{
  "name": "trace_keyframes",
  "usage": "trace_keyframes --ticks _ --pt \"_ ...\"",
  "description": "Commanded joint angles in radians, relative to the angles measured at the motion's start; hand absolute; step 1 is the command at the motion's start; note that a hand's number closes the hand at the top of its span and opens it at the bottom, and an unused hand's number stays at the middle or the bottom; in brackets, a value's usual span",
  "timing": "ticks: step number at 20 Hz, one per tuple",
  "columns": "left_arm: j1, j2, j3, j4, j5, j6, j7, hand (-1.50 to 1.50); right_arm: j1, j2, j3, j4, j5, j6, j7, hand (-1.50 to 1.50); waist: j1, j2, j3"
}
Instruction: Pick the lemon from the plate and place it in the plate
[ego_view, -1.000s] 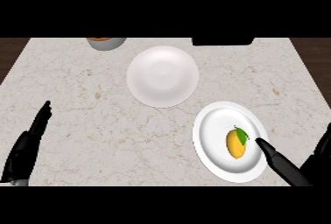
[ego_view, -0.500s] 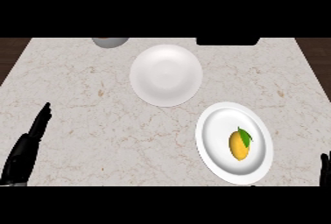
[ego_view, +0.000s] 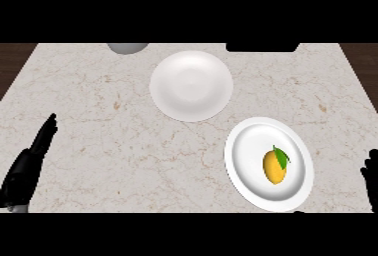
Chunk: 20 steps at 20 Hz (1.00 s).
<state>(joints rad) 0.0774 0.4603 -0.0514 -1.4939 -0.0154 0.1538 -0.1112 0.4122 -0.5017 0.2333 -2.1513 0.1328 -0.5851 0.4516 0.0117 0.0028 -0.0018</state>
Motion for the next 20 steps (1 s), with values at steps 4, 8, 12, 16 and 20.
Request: trace_keyframes --ticks 4,8,12,16,20 --pt "0.014 -0.035 0.002 0.009 -0.025 -0.002 -0.018 0.0 -0.221 -0.054 -0.004 0.118 -0.014 0.162 0.251 -1.5 0.002 0.0 0.001" --pt "0.047 0.0 0.038 -0.017 0.014 -0.054 -0.03 0.0 -0.221 -0.084 0.033 0.223 -0.01 0.259 0.222 -1.5 0.004 -0.002 0.002" --pt "0.005 -0.049 0.044 0.023 -0.037 -0.035 -0.016 0.0 -0.275 -0.029 0.042 0.234 0.014 0.332 0.251 -1.5 -0.008 -0.003 0.002" --pt "0.057 -0.035 0.07 -0.005 -0.031 -0.074 -0.06 0.0 -0.302 -0.001 0.029 0.367 0.005 0.394 0.167 -1.5 -0.006 -0.003 0.002" --pt "-0.01 -0.049 0.105 0.025 -0.061 -0.087 -0.011 0.0 -0.333 0.055 0.019 0.372 0.026 0.446 0.2 -1.5 -0.011 -0.003 0.002"
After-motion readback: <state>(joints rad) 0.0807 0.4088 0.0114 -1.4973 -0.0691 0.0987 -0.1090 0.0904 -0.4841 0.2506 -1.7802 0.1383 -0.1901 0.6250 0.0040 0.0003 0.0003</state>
